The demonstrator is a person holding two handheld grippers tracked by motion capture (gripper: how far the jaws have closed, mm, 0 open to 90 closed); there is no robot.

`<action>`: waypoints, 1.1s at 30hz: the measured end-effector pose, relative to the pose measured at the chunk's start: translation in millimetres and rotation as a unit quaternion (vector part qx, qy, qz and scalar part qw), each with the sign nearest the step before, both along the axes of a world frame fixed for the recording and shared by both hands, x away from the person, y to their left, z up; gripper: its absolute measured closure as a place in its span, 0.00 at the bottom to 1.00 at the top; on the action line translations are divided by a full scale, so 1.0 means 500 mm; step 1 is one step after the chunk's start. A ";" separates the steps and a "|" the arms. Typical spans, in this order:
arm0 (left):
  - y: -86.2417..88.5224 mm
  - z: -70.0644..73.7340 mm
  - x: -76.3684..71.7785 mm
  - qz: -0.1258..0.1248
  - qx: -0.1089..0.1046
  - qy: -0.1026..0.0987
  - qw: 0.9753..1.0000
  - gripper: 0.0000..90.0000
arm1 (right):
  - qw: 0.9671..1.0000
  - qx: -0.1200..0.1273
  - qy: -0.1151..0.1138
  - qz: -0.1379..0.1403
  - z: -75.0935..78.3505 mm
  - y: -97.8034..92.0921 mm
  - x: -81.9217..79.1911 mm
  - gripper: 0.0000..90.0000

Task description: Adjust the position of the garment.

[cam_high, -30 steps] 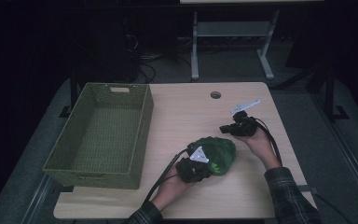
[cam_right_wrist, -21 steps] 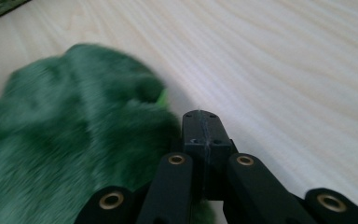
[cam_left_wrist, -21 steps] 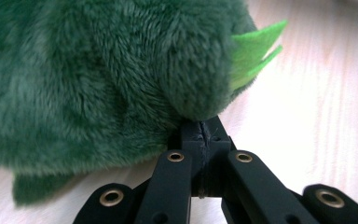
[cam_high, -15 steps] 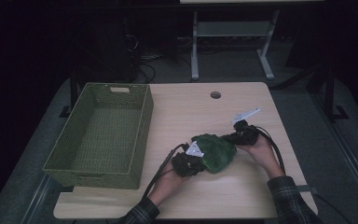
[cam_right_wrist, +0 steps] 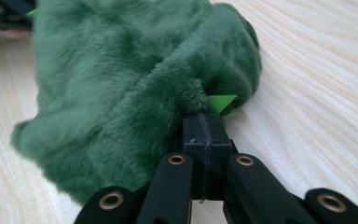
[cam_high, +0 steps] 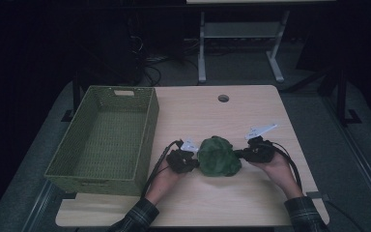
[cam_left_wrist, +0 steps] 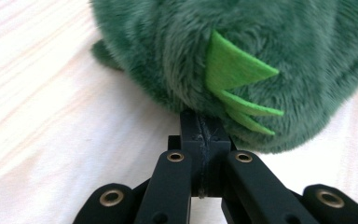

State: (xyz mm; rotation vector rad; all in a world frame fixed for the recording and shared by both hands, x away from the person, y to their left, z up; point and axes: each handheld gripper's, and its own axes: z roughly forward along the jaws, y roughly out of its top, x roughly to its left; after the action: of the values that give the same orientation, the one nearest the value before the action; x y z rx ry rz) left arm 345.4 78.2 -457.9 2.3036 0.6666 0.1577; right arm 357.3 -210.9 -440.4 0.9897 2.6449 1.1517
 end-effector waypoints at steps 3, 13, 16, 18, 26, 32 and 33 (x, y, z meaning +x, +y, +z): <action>0.004 0.000 0.008 0.003 0.001 -0.001 1.000 1.00 | 1.000 0.000 -0.001 0.003 -0.002 0.003 -0.010 1.00; 0.031 0.067 -0.010 -0.018 0.004 -0.018 1.000 0.64 | 0.993 0.022 -0.053 -0.105 -0.017 -0.082 -0.069 0.55; 0.023 0.083 -0.013 -0.030 0.003 -0.023 0.999 0.46 | 0.990 -0.002 -0.051 -0.129 -0.033 -0.099 -0.084 0.37; 0.016 0.091 -0.012 -0.040 0.005 -0.028 0.999 0.37 | 0.989 -0.012 -0.047 -0.139 -0.044 -0.106 -0.092 0.28; -0.026 0.107 0.020 -0.066 0.013 -0.028 0.997 0.19 | 0.987 -0.038 -0.051 -0.147 -0.080 -0.116 -0.112 0.12; -0.052 0.097 0.050 -0.083 0.032 -0.018 0.996 0.16 | 0.986 -0.037 -0.057 -0.151 -0.085 -0.116 -0.114 0.07; -0.052 0.097 0.050 -0.083 0.032 -0.018 0.996 0.15 | 0.986 -0.038 -0.057 -0.151 -0.085 -0.117 -0.114 0.07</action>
State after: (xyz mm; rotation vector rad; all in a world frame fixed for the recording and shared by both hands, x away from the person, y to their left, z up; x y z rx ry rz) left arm 370.1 52.0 -409.3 2.3991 0.4554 0.1441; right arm 300.4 -269.2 -483.0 1.2184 2.3293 1.0006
